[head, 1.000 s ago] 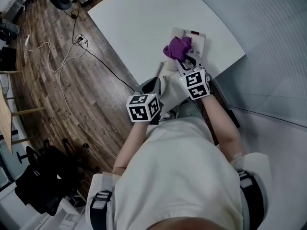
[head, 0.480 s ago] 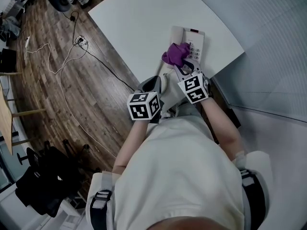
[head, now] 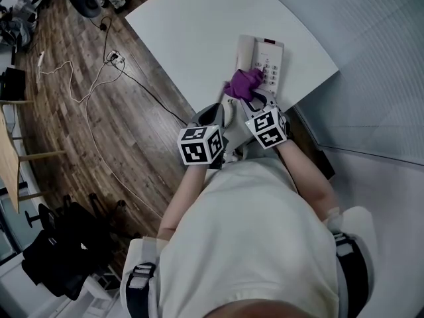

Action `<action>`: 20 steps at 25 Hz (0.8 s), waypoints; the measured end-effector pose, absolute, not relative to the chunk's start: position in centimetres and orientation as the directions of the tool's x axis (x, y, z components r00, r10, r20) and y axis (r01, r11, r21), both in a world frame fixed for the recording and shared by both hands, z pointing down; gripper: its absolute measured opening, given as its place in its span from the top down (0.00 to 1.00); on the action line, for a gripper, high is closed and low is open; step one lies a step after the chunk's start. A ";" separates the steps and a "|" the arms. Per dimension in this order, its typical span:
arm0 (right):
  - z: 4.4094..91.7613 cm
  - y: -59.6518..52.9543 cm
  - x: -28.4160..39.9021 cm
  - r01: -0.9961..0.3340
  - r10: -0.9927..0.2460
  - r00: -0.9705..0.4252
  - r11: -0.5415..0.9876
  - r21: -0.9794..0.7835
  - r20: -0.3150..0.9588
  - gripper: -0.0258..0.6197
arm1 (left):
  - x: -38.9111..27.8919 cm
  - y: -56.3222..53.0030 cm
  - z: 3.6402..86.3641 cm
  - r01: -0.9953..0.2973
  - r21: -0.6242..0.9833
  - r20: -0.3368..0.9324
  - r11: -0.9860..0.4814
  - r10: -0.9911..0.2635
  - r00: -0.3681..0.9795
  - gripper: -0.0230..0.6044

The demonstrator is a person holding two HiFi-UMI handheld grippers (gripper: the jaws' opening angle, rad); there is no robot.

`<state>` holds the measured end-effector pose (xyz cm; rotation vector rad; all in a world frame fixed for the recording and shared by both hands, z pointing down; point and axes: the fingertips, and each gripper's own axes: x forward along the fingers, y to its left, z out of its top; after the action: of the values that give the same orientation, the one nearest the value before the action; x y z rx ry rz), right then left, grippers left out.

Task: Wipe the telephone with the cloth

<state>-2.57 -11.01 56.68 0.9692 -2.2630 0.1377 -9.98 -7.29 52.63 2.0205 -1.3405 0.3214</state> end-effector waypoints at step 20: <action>50.8 -11.5 0.1 -0.768 -0.680 -0.572 0.640 -0.008 0.460 0.76 | -8.6 -12.3 50.3 -0.901 0.348 0.526 -0.258 -0.742 0.415 0.93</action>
<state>0.08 -11.50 50.76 1.1414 -2.4444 0.2886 -8.62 -12.26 50.30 2.0678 -1.3877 0.3401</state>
